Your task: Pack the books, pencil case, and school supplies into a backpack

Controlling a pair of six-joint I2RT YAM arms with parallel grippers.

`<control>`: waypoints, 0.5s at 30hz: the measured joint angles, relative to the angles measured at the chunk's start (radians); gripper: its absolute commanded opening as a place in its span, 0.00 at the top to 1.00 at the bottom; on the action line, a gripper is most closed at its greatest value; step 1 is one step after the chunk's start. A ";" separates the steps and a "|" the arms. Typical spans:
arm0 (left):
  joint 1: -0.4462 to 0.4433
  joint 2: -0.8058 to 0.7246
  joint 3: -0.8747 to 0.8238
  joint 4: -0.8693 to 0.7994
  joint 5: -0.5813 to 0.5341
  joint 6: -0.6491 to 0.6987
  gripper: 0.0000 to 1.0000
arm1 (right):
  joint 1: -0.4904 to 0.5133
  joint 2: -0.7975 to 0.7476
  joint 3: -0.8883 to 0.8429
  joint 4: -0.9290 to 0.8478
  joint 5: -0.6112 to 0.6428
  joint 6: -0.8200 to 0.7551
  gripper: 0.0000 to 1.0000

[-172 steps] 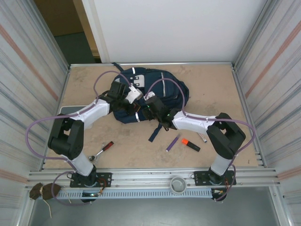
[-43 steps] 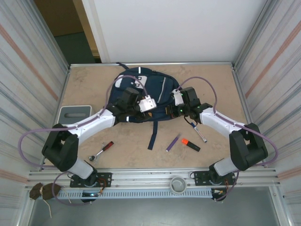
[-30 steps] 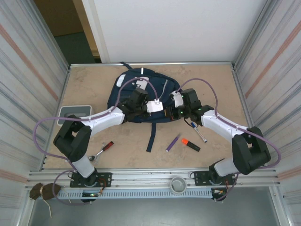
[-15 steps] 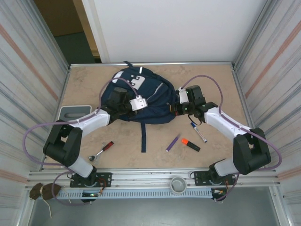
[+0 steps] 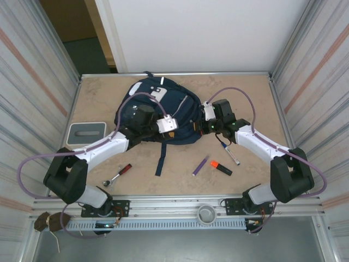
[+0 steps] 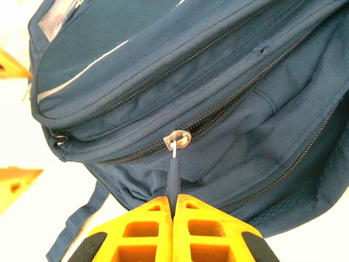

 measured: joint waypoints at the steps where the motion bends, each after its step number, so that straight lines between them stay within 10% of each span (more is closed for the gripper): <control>1: -0.015 0.014 0.014 -0.006 -0.013 0.006 0.32 | 0.000 0.000 0.000 0.006 -0.002 0.005 1.00; 6: -0.035 0.129 0.117 -0.025 -0.059 0.027 0.41 | -0.003 0.001 -0.014 0.043 -0.029 0.023 1.00; 15: -0.033 0.214 0.162 -0.063 -0.018 0.032 0.92 | -0.036 0.098 -0.053 0.189 -0.120 0.063 0.95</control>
